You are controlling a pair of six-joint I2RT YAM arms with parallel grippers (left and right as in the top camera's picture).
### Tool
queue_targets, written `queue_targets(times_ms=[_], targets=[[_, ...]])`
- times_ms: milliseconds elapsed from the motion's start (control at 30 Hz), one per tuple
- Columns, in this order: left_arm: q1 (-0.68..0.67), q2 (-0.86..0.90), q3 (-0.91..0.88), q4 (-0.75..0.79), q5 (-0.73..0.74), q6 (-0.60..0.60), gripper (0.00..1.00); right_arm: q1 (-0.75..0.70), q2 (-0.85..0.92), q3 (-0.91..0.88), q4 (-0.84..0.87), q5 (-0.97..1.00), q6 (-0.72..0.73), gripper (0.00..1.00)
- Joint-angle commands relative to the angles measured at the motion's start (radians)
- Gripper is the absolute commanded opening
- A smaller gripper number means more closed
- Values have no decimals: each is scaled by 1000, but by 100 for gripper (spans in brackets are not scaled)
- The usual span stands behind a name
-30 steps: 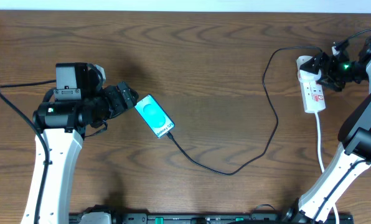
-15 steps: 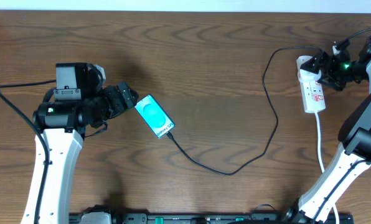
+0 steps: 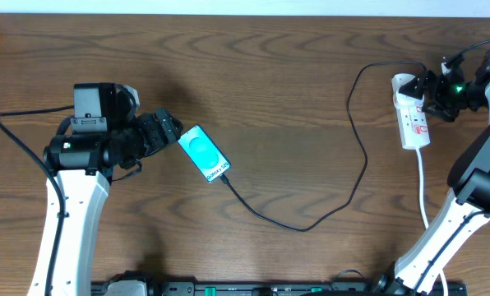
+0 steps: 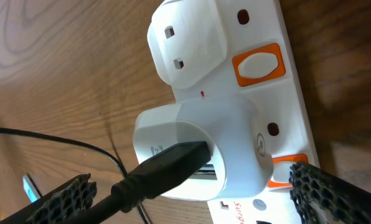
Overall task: Plug charger to phone and switch on socket
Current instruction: 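Press the orange switch beside the charger with the right gripper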
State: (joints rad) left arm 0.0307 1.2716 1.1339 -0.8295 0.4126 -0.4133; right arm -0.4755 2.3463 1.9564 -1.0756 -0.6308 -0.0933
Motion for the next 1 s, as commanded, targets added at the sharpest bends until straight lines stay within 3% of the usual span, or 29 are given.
queue_targets(times_ms=[0,967], targets=[[2,4,2,0,-7,20,92,-3,10,12,-2,0,11,99],[2,4,2,0,-7,20,92,6,10,11,-13,-64,45,99]])
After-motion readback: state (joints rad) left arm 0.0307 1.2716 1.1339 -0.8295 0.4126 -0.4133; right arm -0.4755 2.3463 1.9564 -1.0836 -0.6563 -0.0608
